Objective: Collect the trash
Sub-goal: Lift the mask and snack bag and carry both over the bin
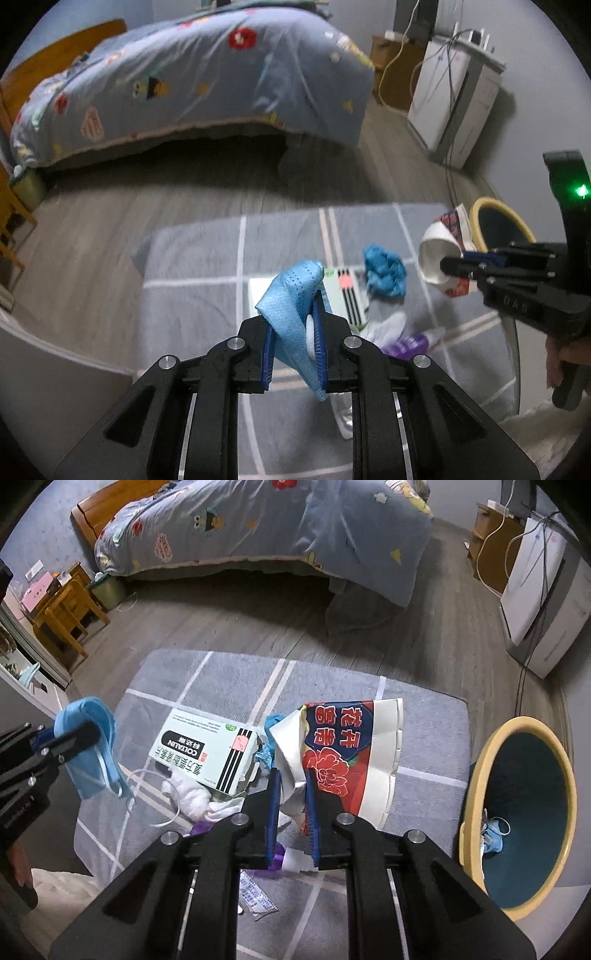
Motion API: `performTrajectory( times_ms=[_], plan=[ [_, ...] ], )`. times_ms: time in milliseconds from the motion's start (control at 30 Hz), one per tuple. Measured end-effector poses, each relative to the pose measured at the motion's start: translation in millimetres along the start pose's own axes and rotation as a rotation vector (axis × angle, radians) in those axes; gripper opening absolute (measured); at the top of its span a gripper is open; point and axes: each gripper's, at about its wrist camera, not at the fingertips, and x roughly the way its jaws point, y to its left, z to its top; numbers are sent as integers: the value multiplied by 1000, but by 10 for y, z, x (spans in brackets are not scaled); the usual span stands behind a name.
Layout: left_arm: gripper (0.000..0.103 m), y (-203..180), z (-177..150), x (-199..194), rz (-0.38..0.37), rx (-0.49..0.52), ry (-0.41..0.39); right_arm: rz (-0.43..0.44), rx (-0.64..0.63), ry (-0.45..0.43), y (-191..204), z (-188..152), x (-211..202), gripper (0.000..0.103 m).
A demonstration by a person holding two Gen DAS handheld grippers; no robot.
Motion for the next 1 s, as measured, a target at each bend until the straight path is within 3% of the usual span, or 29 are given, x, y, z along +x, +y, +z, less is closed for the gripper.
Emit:
performTrajectory(
  times_ms=[333,567,1000],
  plan=[
    [19,-59,208,-347,-32,11,-114,26,31,-130,-2,73,-565,13],
    [19,-108,385,-628,-58,-13,-179,23,98,-184,-215,73,-901,13],
    [19,-508,560,-835,-89,67,-217,-25,134,-300,-619,55,-1490,13]
  ],
)
